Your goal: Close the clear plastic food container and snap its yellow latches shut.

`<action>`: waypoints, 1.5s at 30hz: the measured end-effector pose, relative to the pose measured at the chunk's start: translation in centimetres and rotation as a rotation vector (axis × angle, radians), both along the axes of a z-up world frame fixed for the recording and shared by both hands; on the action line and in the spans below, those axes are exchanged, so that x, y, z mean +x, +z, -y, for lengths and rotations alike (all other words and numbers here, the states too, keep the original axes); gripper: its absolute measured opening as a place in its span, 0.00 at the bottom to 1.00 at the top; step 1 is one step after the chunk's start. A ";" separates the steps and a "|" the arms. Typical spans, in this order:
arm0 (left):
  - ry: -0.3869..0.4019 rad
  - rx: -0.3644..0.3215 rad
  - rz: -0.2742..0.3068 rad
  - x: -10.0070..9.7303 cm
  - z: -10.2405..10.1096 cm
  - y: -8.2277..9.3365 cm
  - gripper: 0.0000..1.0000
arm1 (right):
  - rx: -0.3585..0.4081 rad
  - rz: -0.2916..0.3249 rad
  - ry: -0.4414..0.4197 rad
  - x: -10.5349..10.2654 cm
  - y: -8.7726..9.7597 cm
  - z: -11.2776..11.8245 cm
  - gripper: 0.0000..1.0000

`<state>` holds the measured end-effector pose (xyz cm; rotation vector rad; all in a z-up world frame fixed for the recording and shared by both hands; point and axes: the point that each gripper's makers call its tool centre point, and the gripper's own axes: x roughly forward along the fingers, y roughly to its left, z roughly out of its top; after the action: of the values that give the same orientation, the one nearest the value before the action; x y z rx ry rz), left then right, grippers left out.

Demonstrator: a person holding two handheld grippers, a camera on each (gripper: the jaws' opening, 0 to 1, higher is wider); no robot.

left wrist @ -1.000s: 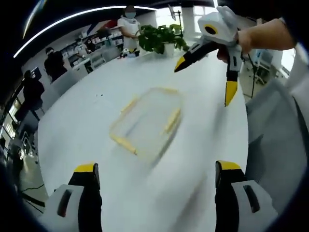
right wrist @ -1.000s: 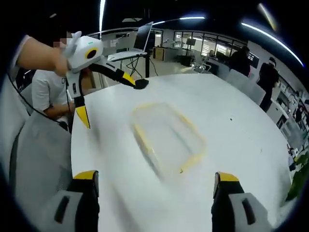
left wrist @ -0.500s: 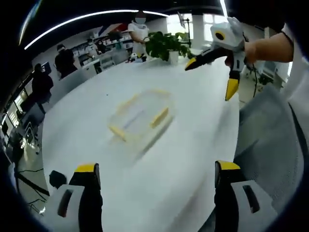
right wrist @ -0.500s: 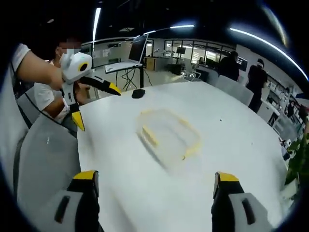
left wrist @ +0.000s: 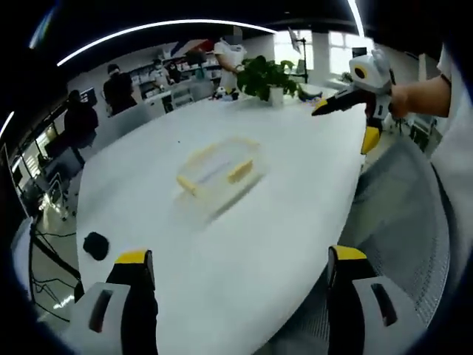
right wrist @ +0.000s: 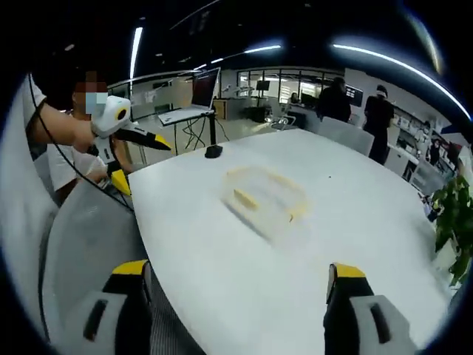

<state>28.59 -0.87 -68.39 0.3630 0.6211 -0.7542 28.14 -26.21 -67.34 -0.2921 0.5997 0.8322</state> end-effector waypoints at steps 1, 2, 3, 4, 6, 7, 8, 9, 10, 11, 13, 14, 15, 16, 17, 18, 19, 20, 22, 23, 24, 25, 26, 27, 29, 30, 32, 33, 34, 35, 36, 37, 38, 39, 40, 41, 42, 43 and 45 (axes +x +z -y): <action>0.010 -0.002 -0.006 -0.5 -0.3 -0.1 0.96 | 0.005 -0.001 -0.006 -0.4 0.2 0.3 0.99; 0.027 -0.015 -0.012 -0.8 -0.4 -0.1 0.97 | 0.007 0.002 -0.010 -0.5 0.3 0.5 0.99; 0.033 -0.021 -0.008 -1.1 -0.6 -0.1 0.97 | 0.009 0.010 -0.020 -0.7 0.6 0.9 0.99; 0.039 -0.022 -0.008 -1.4 -0.7 -0.2 0.97 | 0.011 0.011 -0.024 -0.8 0.7 1.0 0.99; 0.062 -0.038 -0.017 -1.9 -0.8 -0.1 0.96 | 0.019 0.012 -0.038 -1.2 1.0 1.4 0.99; 0.069 -0.042 -0.023 -2.2 -0.9 -0.1 0.96 | 0.019 0.022 -0.045 -1.3 1.3 1.6 0.99; 0.068 -0.042 -0.018 -2.4 -0.9 0.0 0.96 | 0.018 0.024 -0.047 -1.5 1.3 1.8 0.99; 0.069 -0.039 -0.014 -2.6 -0.9 0.2 0.96 | 0.015 0.024 -0.051 -1.6 1.3 1.9 0.99; 0.073 -0.028 -0.010 -2.8 -1.0 0.2 0.96 | 0.011 0.023 -0.056 -1.6 1.3 2.0 0.99; 0.072 -0.030 -0.010 -2.9 -1.1 0.2 0.96 | 0.013 0.027 -0.061 -1.8 1.4 2.2 0.99; 0.075 -0.036 -0.016 -3.3 -1.0 0.2 0.96 | 0.012 0.031 -0.066 -1.9 1.4 2.4 0.99; 0.077 -0.028 -0.015 -3.4 -1.1 0.1 0.96 | 0.010 0.028 -0.071 -1.9 1.3 2.6 0.99; 0.077 -0.029 -0.017 -3.4 -1.1 0.0 0.96 | 0.007 0.026 -0.073 -1.9 1.2 2.7 0.99; 0.079 -0.029 -0.020 -3.5 -1.2 0.0 0.96 | 0.005 0.024 -0.075 -2.0 1.1 2.8 0.99; 0.080 -0.030 -0.020 -3.5 -1.2 0.0 0.96 | 0.005 0.023 -0.076 -2.0 1.1 2.8 0.99; 0.081 -0.030 -0.020 -3.6 -1.1 0.0 0.96 | 0.006 0.024 -0.078 -2.1 1.1 2.8 0.99; 0.082 -0.030 -0.020 -3.6 -1.1 0.0 0.95 | 0.006 0.022 -0.079 -2.1 1.0 2.9 0.99; 0.082 -0.031 -0.018 -3.6 -1.1 0.1 0.95 | 0.008 0.020 -0.080 -2.2 0.9 2.9 0.99; 0.083 -0.031 -0.017 -3.6 -1.1 0.1 0.95 | 0.007 0.018 -0.084 -2.3 0.8 2.9 0.99; 0.083 -0.030 -0.015 -3.6 -1.1 0.2 0.95 | 0.006 0.019 -0.086 -2.3 0.8 3.0 0.99; 0.084 -0.030 -0.014 -3.5 -1.1 0.2 0.95 | 0.005 0.018 -0.087 -2.4 0.7 3.1 0.99; 0.085 -0.031 -0.013 -3.5 -1.1 0.2 0.95 | 0.010 0.014 -0.091 -2.5 0.7 3.2 0.99; 0.085 -0.035 -0.011 -3.5 -1.1 0.3 0.95 | 0.013 0.014 -0.093 -2.5 0.7 3.3 0.99; 0.087 -0.039 -0.014 -3.6 -1.1 0.3 0.95 | 0.022 0.012 -0.099 -2.5 0.6 3.5 0.99; 0.078 -0.043 -0.023 -3.8 -0.9 0.1 0.94 | 0.039 -0.008 -0.115 -2.7 0.2 3.8 0.99; 0.071 -0.039 -0.018 -3.8 -0.9 0.1 0.94 | 0.036 -0.011 -0.118 -2.8 0.1 4.0 0.99; 0.068 -0.027 -0.018 -3.9 -0.9 0.0 0.94 | 0.040 -0.012 -0.129 -3.0 -0.1 4.3 0.99; 0.069 -0.031 -0.017 -3.8 -0.8 0.0 0.94 | 0.042 -0.015 -0.129 -3.1 -0.1 4.3 0.99; 0.070 -0.038 -0.016 -3.9 -0.7 0.1 0.94 | 0.039 -0.013 -0.128 -3.3 0.0 4.3 0.99; 0.068 -0.039 -0.014 -3.9 -0.6 0.2 0.94 | 0.038 -0.012 -0.129 -3.3 0.0 4.3 0.99; 0.066 -0.037 -0.012 -3.9 -0.5 0.2 0.94 | 0.040 -0.012 -0.129 -3.3 -0.1 4.2 0.99; 0.067 -0.038 -0.012 -3.9 -0.5 0.2 0.94 | 0.042 -0.015 -0.128 -3.3 -0.1 4.2 0.99; 0.067 -0.041 -0.013 -3.9 -0.4 0.2 0.94 | 0.042 -0.015 -0.128 -3.3 -0.1 4.1 0.99; 0.067 -0.042 -0.011 -3.9 -0.4 0.2 0.94 | 0.041 -0.013 -0.126 -3.3 -0.1 4.1 0.99; 0.066 -0.043 -0.009 -3.9 -0.3 0.3 0.94 | 0.042 -0.013 -0.123 -3.4 -0.1 4.1 0.99; 0.067 -0.046 -0.010 -3.9 -0.3 0.2 0.93 | 0.045 -0.014 -0.123 -3.3 -0.1 4.0 0.99; 0.067 -0.046 -0.011 -4.0 -0.3 0.2 0.93 | 0.046 -0.015 -0.126 -3.3 -0.1 4.1 0.99; 0.065 -0.044 -0.008 -4.0 -0.3 0.2 0.93 | 0.046 -0.017 -0.129 -3.3 -0.2 4.1 0.99; 0.059 -0.040 -0.009 -4.1 -0.3 0.3 0.92 | 0.052 -0.022 -0.129 -3.3 -0.3 4.1 0.99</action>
<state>24.51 -0.57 -68.13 0.3033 0.6218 -0.7116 24.80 -30.32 -67.68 -0.1952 0.6097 0.7262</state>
